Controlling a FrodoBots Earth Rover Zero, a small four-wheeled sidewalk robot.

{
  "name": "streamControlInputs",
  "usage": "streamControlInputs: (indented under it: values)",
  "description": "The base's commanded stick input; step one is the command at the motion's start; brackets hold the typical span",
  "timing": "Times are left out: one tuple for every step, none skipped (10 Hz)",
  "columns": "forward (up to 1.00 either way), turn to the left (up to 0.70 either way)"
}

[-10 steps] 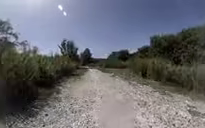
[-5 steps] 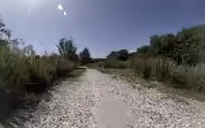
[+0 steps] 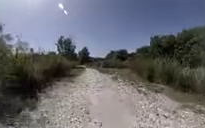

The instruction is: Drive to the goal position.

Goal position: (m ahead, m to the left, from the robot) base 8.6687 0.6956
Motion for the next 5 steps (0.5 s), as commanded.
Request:
streamControlInputs:
  values:
    - [0.7,0.0]
    - [0.7,0.0]
    - [0.7,0.09]
    - [0.7,0.35]
    - [0.7,0.32]
